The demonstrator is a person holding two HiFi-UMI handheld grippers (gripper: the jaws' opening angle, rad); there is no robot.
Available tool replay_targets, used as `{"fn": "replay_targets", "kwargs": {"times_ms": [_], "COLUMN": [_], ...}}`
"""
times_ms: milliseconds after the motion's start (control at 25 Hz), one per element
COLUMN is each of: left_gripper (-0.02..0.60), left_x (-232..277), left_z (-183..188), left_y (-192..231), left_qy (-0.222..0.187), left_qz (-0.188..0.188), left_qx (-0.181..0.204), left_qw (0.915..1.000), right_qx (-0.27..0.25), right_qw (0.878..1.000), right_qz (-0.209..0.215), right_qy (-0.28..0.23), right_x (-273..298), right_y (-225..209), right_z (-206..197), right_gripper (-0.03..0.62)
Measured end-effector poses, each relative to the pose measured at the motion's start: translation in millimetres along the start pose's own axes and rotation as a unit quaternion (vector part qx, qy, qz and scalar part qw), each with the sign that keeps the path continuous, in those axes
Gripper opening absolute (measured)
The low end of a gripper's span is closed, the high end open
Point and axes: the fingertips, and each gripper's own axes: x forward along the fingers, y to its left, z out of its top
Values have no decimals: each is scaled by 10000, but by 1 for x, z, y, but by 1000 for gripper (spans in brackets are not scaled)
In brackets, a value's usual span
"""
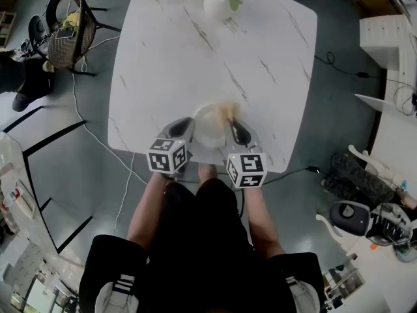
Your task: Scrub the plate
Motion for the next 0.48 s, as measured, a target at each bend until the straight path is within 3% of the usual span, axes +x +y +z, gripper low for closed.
{"fn": "replay_targets", "kwargs": {"times_ms": [480], "left_gripper": [32], "left_x": [-5], "left_z": [4], "left_y": [4], "left_qy": [-114], "left_qz": [13], "left_qx": [-37], "left_qw": [9999], "right_qx": [-203], "right_qw": [9989], "right_qz": [433], "right_qy": [2], "right_x": [0], "right_y": [38], "right_z": [2], "right_gripper": [46]}}
